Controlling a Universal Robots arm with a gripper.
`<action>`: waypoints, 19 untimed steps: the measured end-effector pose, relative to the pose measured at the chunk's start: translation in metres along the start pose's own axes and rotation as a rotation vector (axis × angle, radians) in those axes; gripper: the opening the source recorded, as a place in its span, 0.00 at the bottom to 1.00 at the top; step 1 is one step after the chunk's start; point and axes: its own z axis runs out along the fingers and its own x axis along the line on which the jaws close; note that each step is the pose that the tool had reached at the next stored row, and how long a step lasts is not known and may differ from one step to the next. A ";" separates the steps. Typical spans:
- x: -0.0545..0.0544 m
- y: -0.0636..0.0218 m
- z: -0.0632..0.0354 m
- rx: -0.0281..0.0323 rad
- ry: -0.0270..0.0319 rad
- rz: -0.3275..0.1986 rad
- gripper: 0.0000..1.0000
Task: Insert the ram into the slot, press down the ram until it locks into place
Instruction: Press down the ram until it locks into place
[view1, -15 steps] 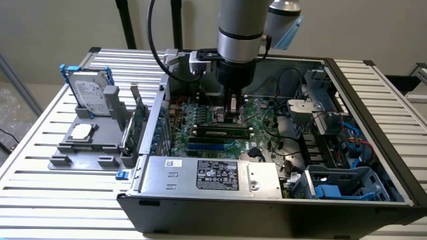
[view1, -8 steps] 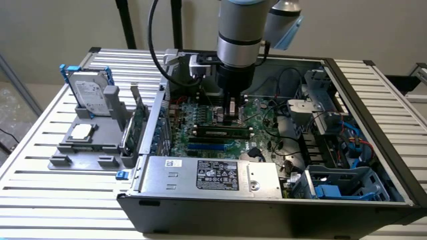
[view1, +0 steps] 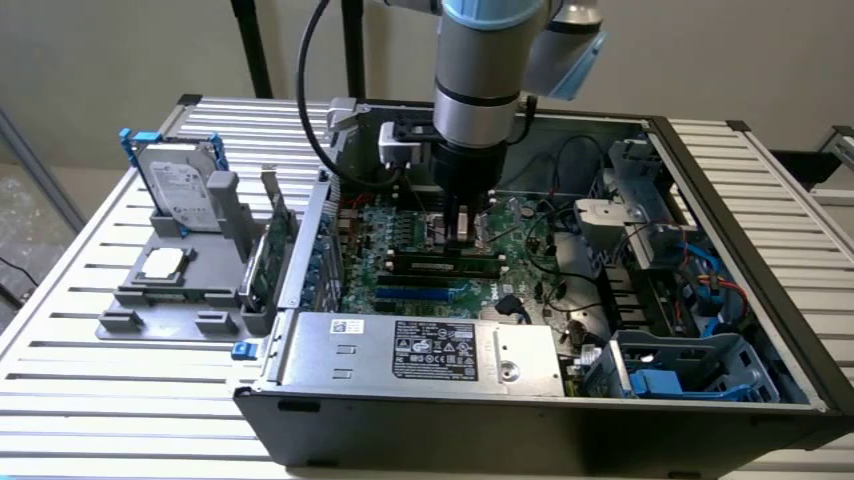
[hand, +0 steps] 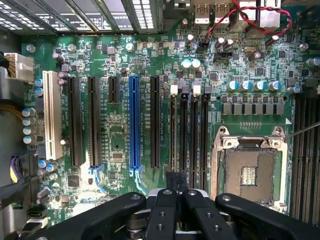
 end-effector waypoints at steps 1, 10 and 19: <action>0.000 0.0000 0.0017 -0.0008 0.0001 0.000 0.11; 0.000 -0.0001 0.0027 -0.0170 -0.0011 0.000 0.11; 0.002 -0.0038 -0.0277 -0.0275 -0.0007 -0.001 0.11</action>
